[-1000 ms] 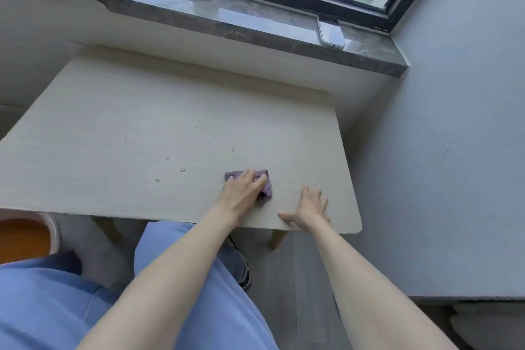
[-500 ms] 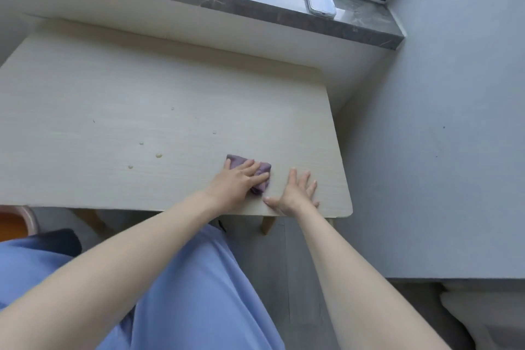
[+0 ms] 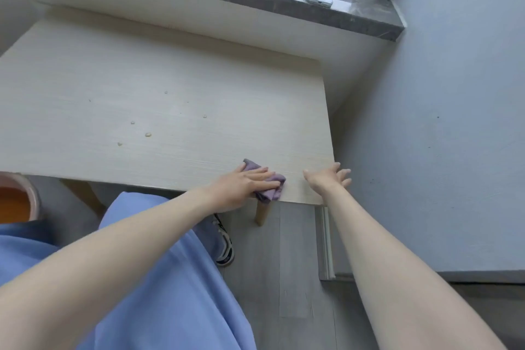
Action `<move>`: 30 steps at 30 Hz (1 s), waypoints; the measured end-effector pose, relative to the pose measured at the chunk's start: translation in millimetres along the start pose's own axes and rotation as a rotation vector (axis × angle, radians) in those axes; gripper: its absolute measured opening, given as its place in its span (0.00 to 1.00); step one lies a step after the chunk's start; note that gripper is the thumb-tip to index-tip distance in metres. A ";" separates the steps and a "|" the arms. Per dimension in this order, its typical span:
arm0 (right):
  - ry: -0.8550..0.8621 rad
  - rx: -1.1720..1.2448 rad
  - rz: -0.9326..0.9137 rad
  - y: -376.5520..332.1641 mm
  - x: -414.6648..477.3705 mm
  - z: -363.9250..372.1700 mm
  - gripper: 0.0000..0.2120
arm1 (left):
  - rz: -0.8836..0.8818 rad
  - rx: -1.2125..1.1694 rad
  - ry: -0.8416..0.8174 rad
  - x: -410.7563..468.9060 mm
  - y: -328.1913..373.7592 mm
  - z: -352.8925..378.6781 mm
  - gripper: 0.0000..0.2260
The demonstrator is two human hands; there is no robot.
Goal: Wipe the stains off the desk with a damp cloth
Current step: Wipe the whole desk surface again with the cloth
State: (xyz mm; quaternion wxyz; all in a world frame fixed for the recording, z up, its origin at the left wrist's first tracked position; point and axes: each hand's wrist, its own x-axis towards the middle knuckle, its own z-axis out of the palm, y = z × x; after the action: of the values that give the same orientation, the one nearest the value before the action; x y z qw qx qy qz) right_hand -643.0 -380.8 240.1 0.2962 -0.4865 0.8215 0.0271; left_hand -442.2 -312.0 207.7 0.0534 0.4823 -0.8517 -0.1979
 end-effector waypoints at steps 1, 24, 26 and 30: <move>-0.036 0.003 -0.006 2.9 1.2 3.2 0.47 | -0.080 -0.026 0.023 7.9 -6.7 -0.9 0.28; -0.060 0.013 -0.194 21.5 14.6 -16.4 0.35 | -0.143 -0.059 0.005 42.2 7.4 3.8 0.28; -0.062 0.136 -0.191 26.6 16.9 -27.1 0.25 | -0.298 -0.109 0.092 51.2 25.5 3.7 0.30; 0.074 0.504 -0.075 40.3 28.7 -25.9 0.26 | -0.012 -0.080 -0.040 31.6 51.5 20.4 0.33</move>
State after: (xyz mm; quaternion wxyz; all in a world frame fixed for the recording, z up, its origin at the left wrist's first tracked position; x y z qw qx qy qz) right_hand -697.8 -390.7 236.9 0.3788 -0.4280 0.7940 -0.2071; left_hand -505.8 -309.3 205.9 0.0543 0.4810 -0.8410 -0.2417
